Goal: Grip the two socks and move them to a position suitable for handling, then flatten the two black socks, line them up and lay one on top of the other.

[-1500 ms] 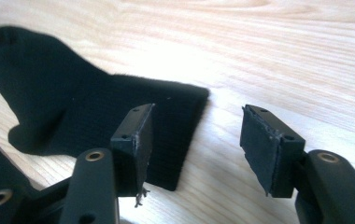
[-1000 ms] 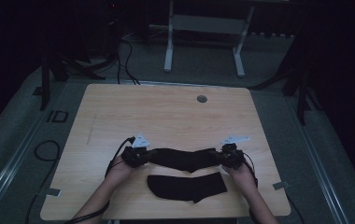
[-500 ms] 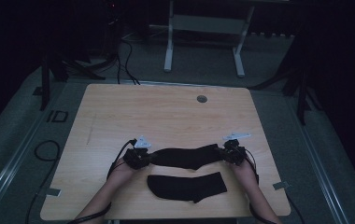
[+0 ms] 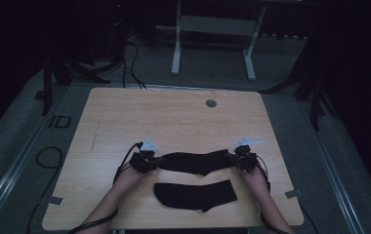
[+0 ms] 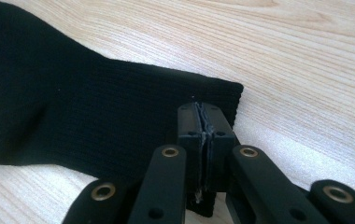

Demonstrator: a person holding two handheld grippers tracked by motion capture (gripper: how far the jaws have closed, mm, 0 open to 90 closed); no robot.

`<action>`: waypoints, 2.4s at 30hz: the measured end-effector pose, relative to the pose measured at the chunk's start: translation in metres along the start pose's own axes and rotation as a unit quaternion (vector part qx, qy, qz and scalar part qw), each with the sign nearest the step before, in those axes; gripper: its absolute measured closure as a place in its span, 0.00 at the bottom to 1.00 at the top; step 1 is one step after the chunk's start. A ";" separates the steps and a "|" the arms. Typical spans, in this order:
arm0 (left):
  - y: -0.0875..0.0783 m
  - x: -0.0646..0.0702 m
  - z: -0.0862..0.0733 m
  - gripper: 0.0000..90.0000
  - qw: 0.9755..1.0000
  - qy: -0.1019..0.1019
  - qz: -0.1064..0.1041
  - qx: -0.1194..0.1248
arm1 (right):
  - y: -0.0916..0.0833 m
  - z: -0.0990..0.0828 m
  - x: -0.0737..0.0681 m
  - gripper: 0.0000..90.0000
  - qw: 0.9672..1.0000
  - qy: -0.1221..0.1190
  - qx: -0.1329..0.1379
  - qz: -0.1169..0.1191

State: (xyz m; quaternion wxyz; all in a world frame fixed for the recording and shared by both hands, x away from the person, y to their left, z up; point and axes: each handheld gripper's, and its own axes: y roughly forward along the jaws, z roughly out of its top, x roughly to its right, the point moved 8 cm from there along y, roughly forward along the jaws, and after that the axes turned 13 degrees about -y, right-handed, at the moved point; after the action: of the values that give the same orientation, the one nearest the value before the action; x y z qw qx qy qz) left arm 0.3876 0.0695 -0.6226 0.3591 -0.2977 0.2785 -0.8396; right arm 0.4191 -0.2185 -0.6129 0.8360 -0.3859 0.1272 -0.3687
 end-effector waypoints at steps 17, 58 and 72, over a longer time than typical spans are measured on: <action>-0.037 0.017 0.003 0.48 0.999 0.006 -0.031 0.027 | -0.031 0.017 -0.024 0.46 0.999 -0.035 0.025 0.027; -0.050 0.057 -0.073 0.94 0.997 -0.022 -0.049 -0.057 | -0.064 -0.063 -0.080 0.90 0.997 -0.059 -0.033 0.028; -0.086 0.057 -0.021 0.96 0.999 -0.010 -0.040 0.005 | -0.107 -0.009 -0.066 0.93 0.997 -0.048 0.059 0.020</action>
State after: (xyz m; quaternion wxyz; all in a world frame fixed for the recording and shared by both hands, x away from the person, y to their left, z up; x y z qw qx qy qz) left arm 0.3028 0.0819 -0.5608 0.3297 -0.3151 0.2589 -0.8514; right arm 0.3130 -0.2223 -0.5444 0.8695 -0.3507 0.0727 -0.3402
